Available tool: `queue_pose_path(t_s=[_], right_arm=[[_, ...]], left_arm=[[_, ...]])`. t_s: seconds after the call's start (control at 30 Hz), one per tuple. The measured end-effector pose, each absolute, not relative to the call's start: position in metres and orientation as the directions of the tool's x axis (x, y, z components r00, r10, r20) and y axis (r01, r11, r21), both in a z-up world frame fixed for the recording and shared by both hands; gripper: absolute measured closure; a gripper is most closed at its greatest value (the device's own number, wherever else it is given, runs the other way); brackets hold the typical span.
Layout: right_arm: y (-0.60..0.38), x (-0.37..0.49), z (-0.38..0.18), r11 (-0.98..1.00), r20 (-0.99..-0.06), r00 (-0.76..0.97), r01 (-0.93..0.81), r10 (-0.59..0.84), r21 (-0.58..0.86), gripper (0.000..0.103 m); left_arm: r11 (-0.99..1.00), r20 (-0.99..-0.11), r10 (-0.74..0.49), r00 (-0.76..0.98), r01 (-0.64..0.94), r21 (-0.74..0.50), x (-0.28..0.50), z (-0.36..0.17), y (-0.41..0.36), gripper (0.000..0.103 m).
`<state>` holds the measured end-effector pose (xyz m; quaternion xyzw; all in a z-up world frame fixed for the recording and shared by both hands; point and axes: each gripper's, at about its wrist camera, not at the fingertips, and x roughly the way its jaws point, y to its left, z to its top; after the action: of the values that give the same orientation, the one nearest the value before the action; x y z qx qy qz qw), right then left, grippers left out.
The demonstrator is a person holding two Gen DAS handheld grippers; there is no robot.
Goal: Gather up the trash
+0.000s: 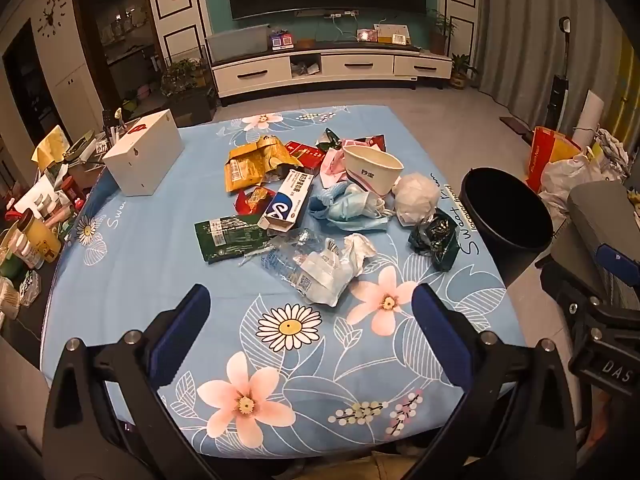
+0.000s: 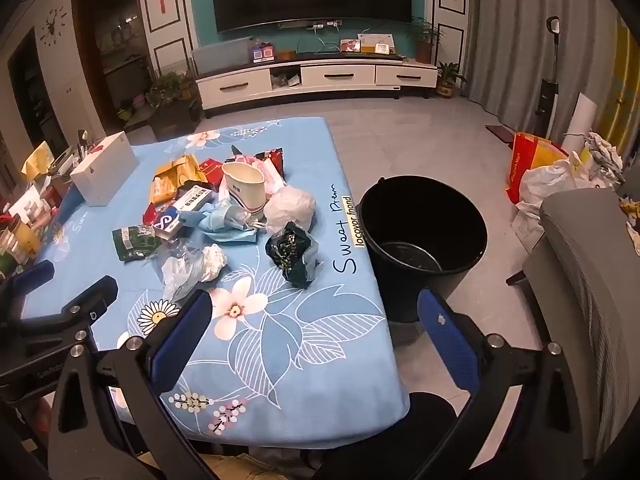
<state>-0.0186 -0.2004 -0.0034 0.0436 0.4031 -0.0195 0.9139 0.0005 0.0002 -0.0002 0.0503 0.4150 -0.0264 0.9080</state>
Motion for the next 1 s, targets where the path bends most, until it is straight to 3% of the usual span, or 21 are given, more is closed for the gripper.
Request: queue_pose_path(t_s=[1.0], right_arm=[[-0.1982,-0.0213,0.0047,0.996,-0.726,0.688,0.076,-0.011,0.056,0.002]], left_arm=[[0.993,-0.745,-0.003,0.667,0.09,0.076,-0.0011,0.0013,0.002,0.003]])
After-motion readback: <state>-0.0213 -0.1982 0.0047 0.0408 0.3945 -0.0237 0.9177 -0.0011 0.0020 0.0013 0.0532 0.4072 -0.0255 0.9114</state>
